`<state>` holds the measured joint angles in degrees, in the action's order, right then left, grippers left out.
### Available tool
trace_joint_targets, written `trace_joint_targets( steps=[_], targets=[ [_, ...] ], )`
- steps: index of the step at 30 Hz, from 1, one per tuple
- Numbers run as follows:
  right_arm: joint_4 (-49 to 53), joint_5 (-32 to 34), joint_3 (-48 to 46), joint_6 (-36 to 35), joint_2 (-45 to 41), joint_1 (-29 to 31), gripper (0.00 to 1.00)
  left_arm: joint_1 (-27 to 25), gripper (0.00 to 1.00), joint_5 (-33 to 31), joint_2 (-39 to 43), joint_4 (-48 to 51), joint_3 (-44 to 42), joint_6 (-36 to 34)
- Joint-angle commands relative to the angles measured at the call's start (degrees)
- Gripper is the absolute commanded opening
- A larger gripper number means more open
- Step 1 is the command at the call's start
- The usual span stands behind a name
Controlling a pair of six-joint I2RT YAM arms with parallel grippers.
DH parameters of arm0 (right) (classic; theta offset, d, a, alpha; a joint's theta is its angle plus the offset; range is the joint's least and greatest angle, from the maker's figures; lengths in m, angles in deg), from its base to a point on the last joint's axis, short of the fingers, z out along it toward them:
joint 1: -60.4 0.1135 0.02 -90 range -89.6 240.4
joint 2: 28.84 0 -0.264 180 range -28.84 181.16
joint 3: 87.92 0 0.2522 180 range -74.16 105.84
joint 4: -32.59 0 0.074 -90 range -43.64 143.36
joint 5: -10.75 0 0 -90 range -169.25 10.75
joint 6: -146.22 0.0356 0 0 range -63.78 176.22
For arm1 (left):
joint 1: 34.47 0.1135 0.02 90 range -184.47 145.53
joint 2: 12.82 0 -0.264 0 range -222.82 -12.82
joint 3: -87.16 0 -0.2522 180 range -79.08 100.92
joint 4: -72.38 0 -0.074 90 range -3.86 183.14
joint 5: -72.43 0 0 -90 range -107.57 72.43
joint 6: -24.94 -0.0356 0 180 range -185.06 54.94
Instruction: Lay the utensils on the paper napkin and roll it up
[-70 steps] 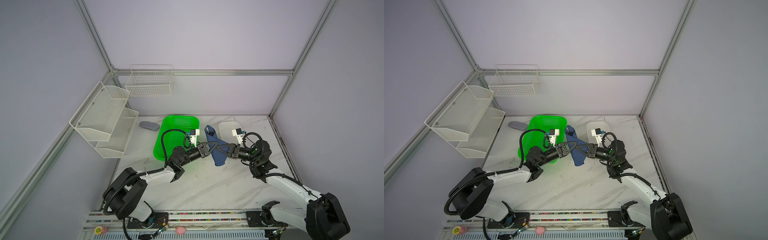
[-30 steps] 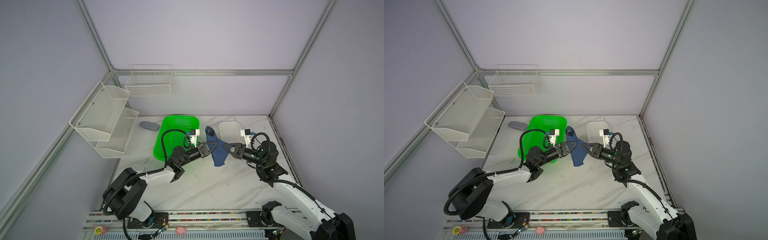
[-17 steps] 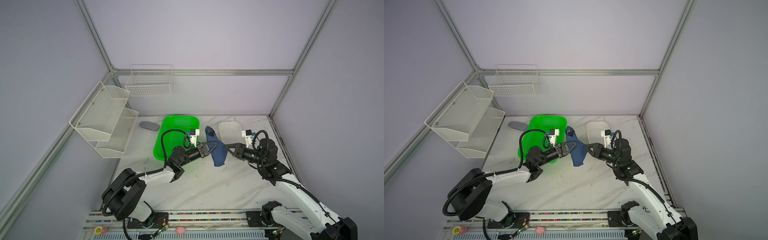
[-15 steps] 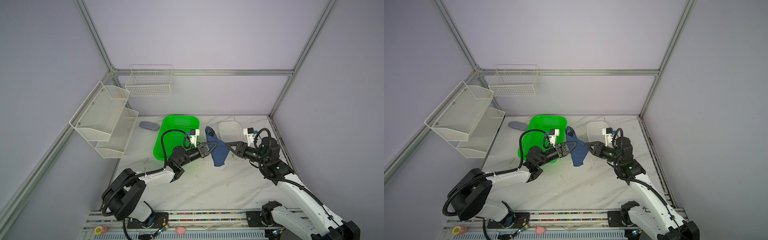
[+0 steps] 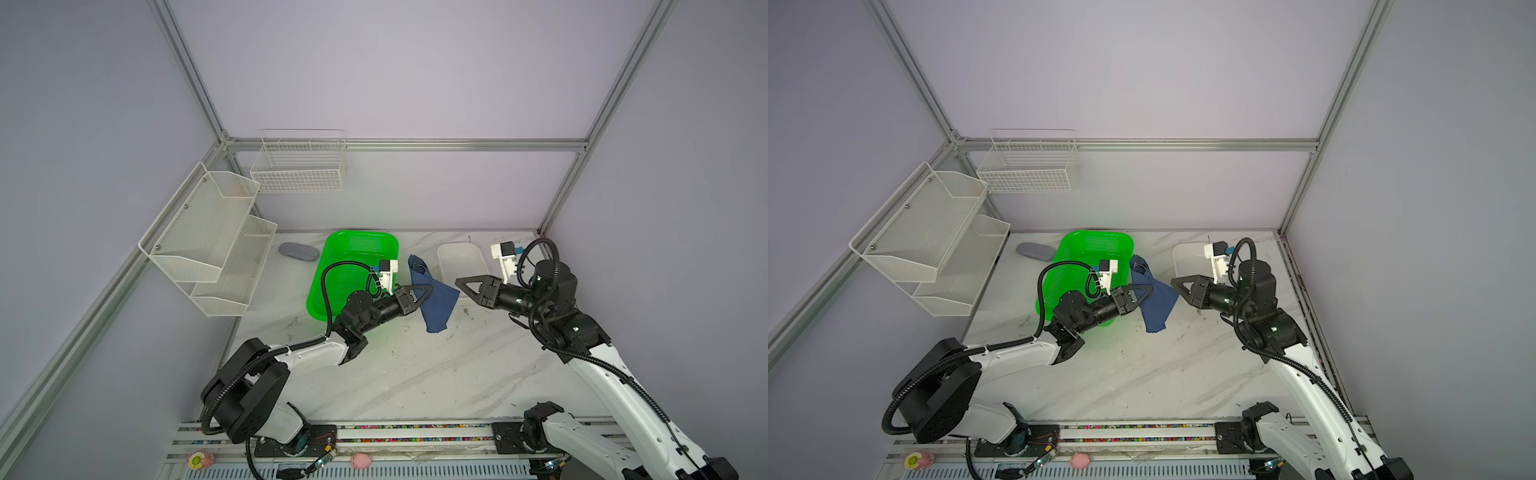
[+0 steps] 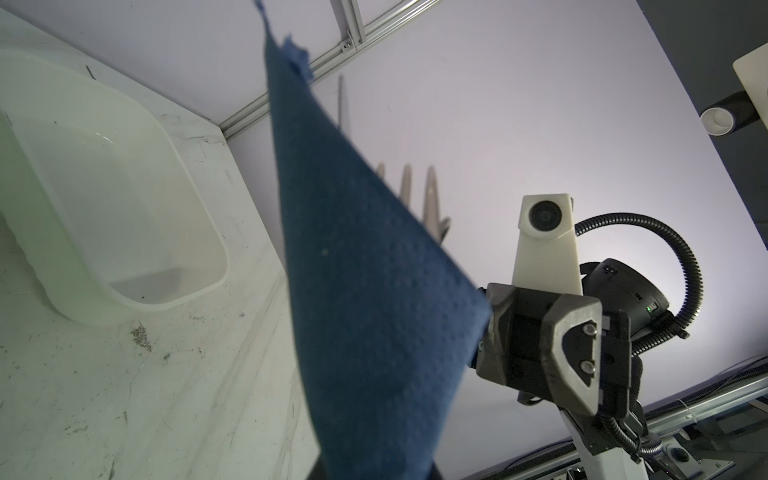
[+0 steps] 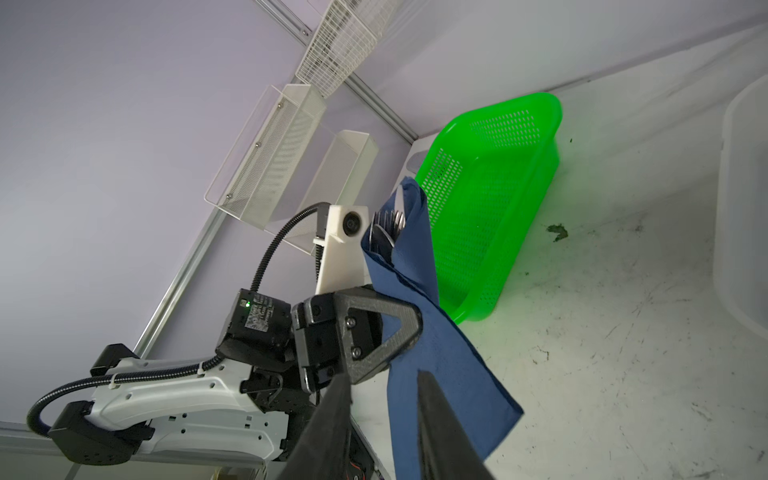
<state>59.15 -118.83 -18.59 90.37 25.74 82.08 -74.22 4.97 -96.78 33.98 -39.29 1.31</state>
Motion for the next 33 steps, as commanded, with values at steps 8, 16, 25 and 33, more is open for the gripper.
trace_joint_targets(
  steps=[8, 16, 25, 33],
  targets=[
    [0.62, 5.30, -0.09, -1.19, 3.60, 6.73, 0.34, 0.37, 0.10, 0.90, 2.41, -2.42, 3.36, -1.77],
    [1.32, 7.64, -0.92, -2.42, 5.90, 7.51, 0.39, 0.37, 0.10, 1.18, 2.42, -2.84, 3.62, -1.59],
    [0.33, 6.34, -2.47, -2.35, 6.59, 7.53, 0.40, 0.36, 0.10, 1.75, 2.42, -3.83, 3.63, -0.85],
    [-2.06, 2.73, -3.86, -1.81, 7.53, 7.51, 0.40, 0.37, 0.10, 1.98, 2.45, -4.34, 3.67, -0.54]
  ],
)
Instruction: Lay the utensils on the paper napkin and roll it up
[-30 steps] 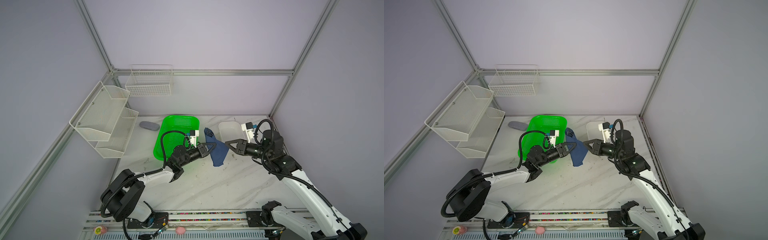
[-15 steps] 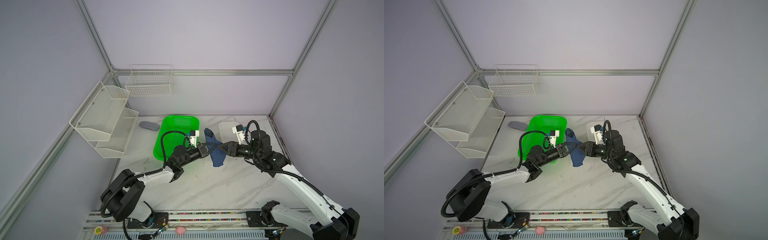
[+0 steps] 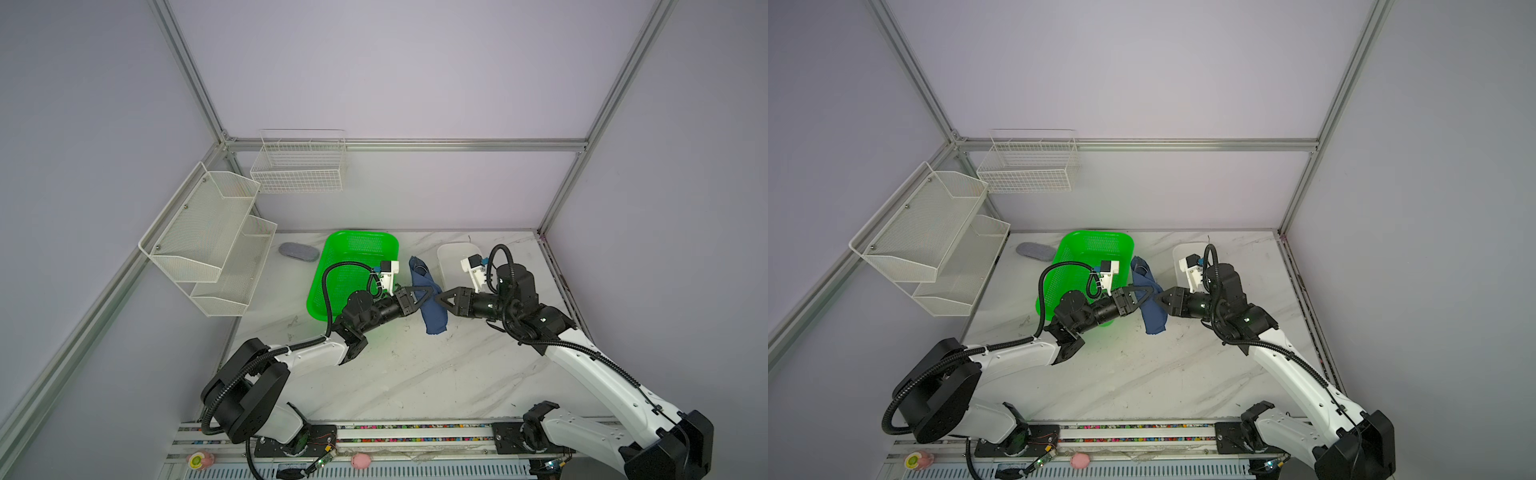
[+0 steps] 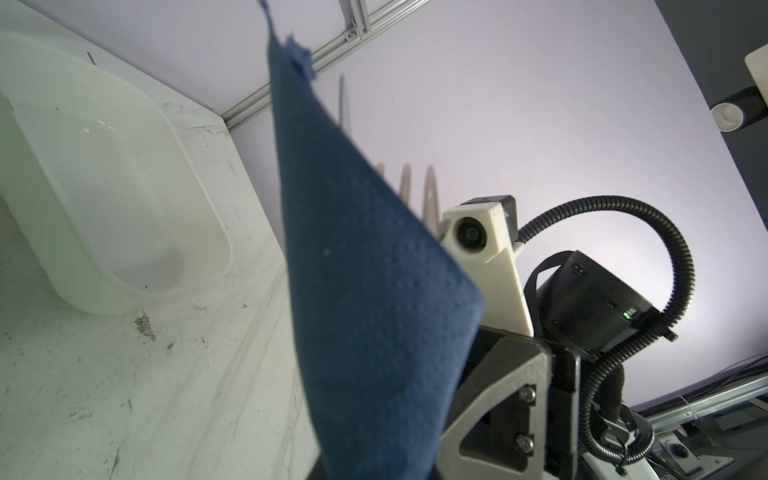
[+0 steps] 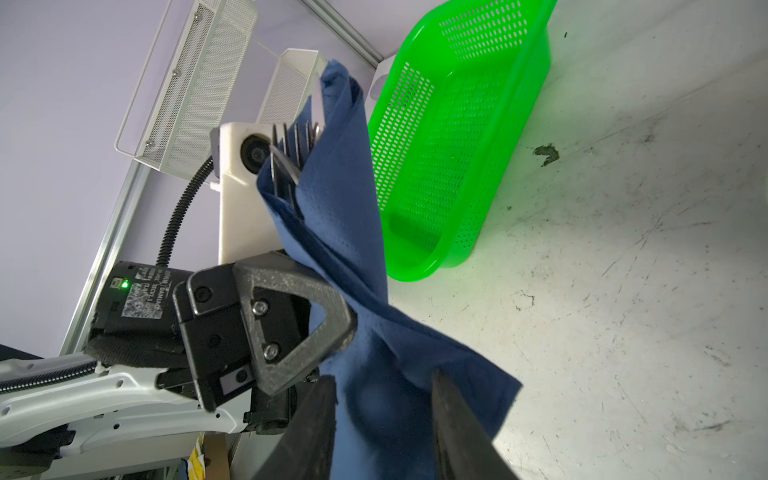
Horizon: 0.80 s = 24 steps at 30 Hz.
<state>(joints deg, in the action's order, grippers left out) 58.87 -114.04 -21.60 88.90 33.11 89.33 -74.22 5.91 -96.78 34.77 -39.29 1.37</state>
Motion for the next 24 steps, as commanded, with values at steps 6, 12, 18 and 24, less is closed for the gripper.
trace_joint_targets(
  steps=[6, 12, 18, 24],
  targets=[
    [-4.26, -5.19, -1.49, 0.10, 0.80, 0.25, 0.41, 0.37, 0.10, 1.49, 2.45, -5.31, 3.89, -0.34],
    [1.98, 0.06, 2.35, -4.65, -0.55, 0.26, 0.42, 0.37, 0.10, 1.57, 2.40, -4.40, 3.51, -0.42],
    [-4.75, -1.78, 2.29, -0.20, 0.53, 0.26, 0.41, 0.36, 0.10, 1.90, 2.45, -4.33, 3.45, -0.34],
    [-8.73, 0.19, 2.62, 2.35, 0.76, 0.27, 0.41, 0.32, 0.10, 2.05, 2.40, -4.11, 3.49, -0.25]
  ],
)
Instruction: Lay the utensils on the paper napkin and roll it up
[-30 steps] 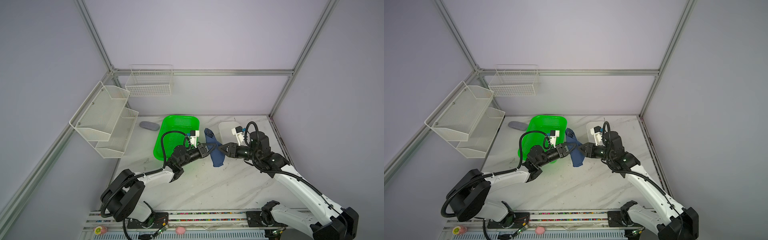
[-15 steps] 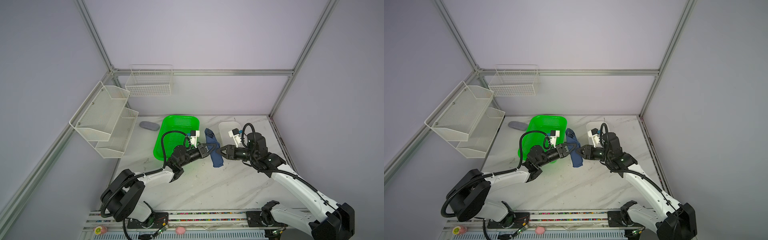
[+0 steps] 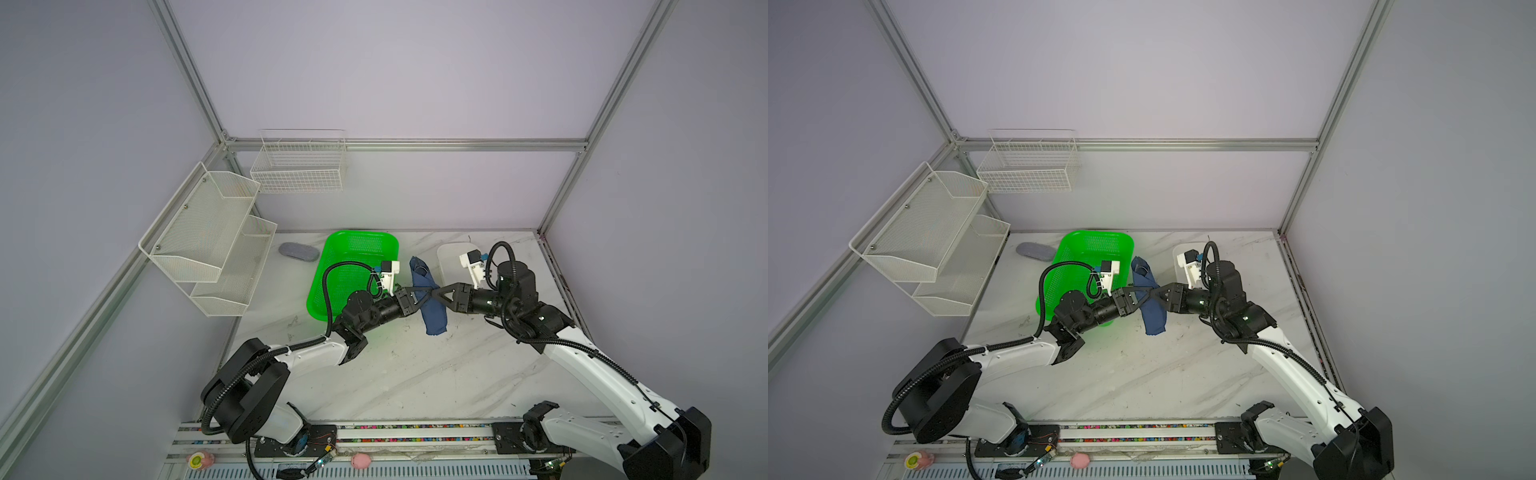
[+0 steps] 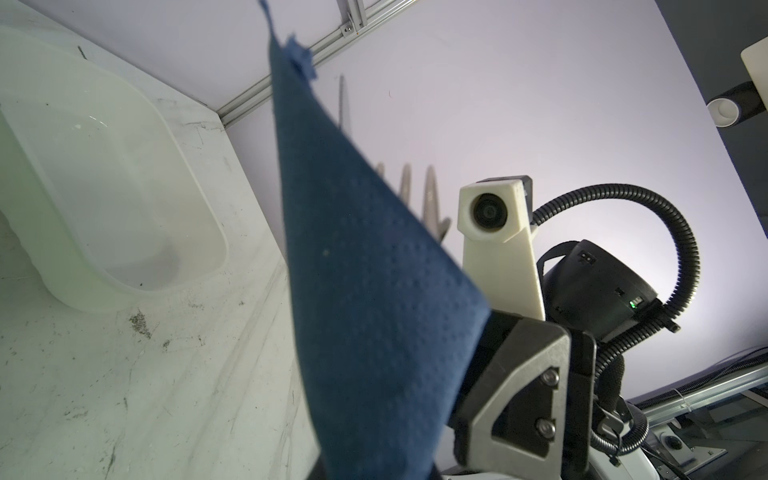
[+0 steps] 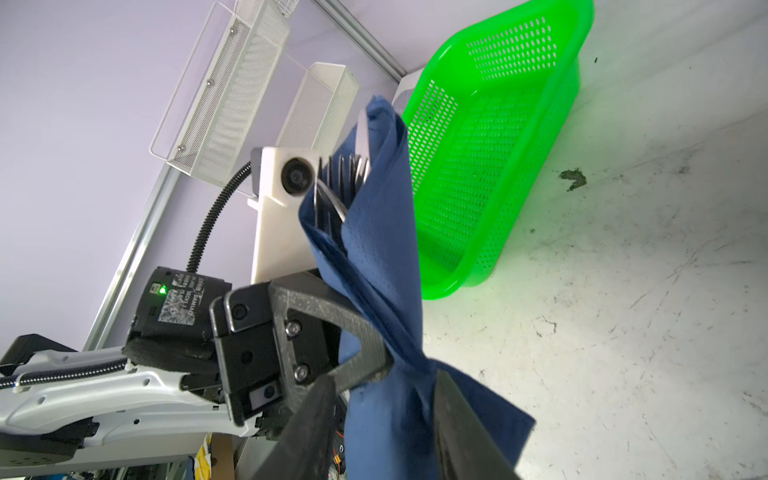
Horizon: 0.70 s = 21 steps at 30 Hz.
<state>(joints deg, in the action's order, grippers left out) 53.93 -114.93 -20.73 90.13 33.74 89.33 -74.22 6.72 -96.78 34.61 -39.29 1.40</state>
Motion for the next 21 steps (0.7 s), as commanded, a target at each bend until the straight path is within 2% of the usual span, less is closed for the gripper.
trace_joint_targets(
  steps=[1, 10, 13, 17, 21],
  targets=[
    [-3.98, 1.31, 1.70, 1.11, 0.13, 0.27, 0.41, 0.35, 0.10, 1.28, 2.47, -4.03, 3.58, -0.21],
    [-8.06, 0.89, 0.02, 4.39, 0.66, 0.25, 0.37, 0.37, 0.10, 1.55, 2.31, -4.28, 3.76, -0.01],
    [-4.45, 3.64, 0.99, 4.01, 1.06, 0.26, 0.35, 0.37, 0.10, 1.30, 2.35, -4.22, 3.71, -0.01],
    [-2.42, 9.10, 1.06, 4.41, -2.73, 0.25, 0.39, 0.37, 0.10, 1.05, 2.41, -3.93, 3.57, -0.26],
    [-1.68, 8.25, 1.68, 4.16, -5.16, 0.16, 0.40, 0.37, 0.10, 0.83, 2.41, -3.65, 3.45, -0.45]
  ],
)
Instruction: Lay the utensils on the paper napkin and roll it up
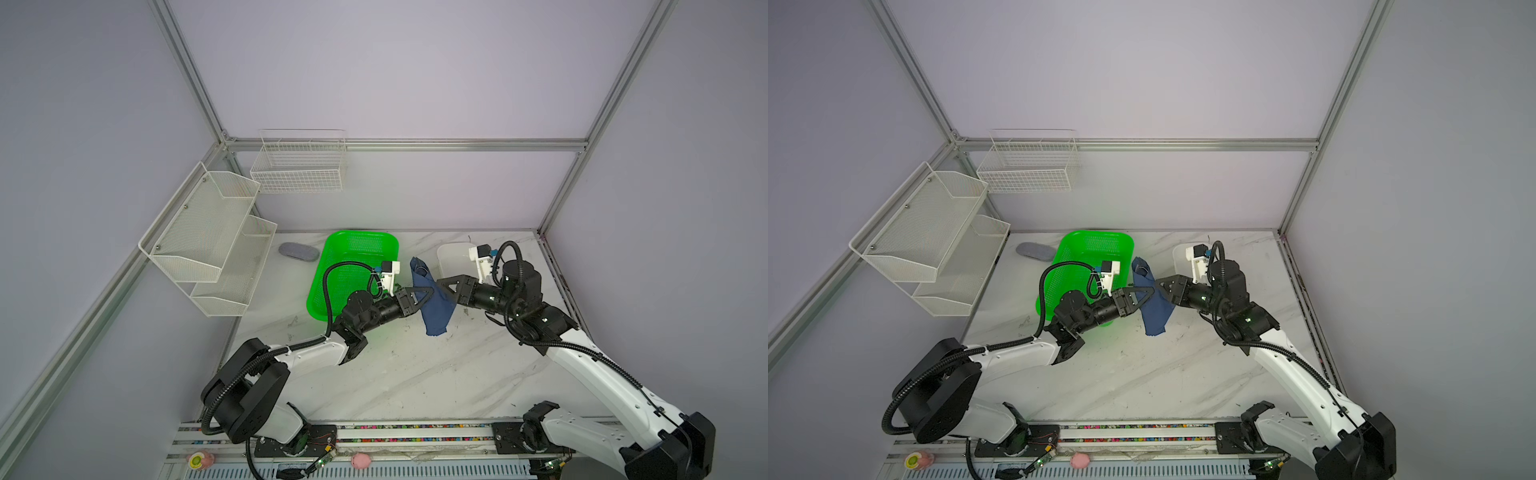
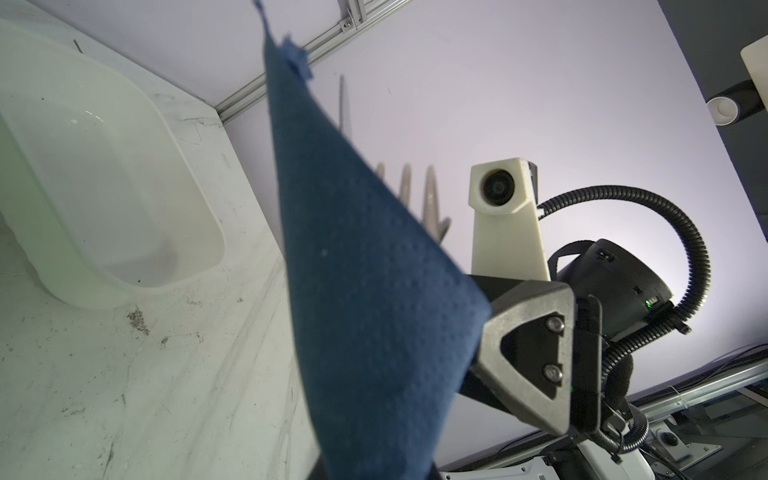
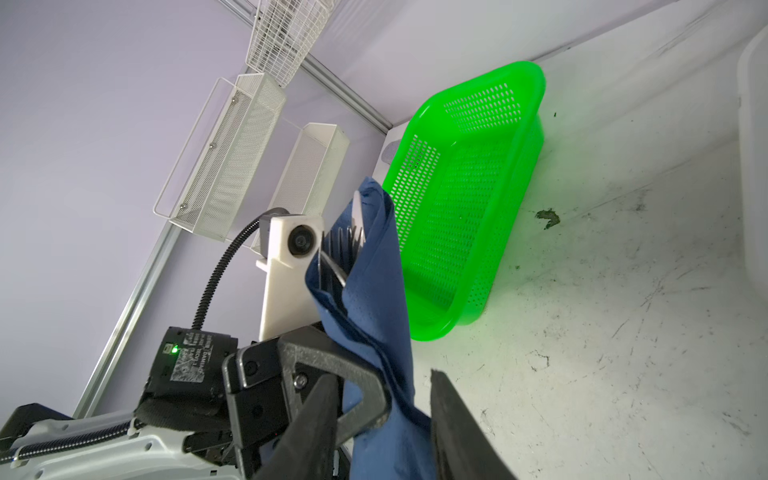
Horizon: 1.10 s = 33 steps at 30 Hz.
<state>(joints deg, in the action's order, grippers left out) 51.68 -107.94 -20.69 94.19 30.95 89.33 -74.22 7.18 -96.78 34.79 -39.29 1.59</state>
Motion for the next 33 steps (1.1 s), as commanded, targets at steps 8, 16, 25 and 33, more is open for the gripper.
trace_joint_targets(
  steps=[8, 16, 25, 33],
  targets=[
    [-0.40, -9.80, 1.62, -0.61, 0.15, 0.16, 0.36, 0.35, 0.10, 0.40, 2.40, -3.83, 3.57, -0.82],
    [0.00, -4.33, 2.42, -1.03, 3.85, 0.17, 0.35, 0.37, 0.10, 0.87, 2.45, -3.95, 3.65, -0.56],
    [-0.32, -2.17, 0.28, 0.01, 3.36, 0.16, 0.35, 0.33, 0.10, 0.91, 2.40, -3.93, 3.89, -0.56],
    [1.30, -5.03, -1.33, 0.85, 2.29, 0.19, 0.35, 0.37, 0.09, 0.76, 2.47, -4.17, 3.84, -0.47]
  ],
)
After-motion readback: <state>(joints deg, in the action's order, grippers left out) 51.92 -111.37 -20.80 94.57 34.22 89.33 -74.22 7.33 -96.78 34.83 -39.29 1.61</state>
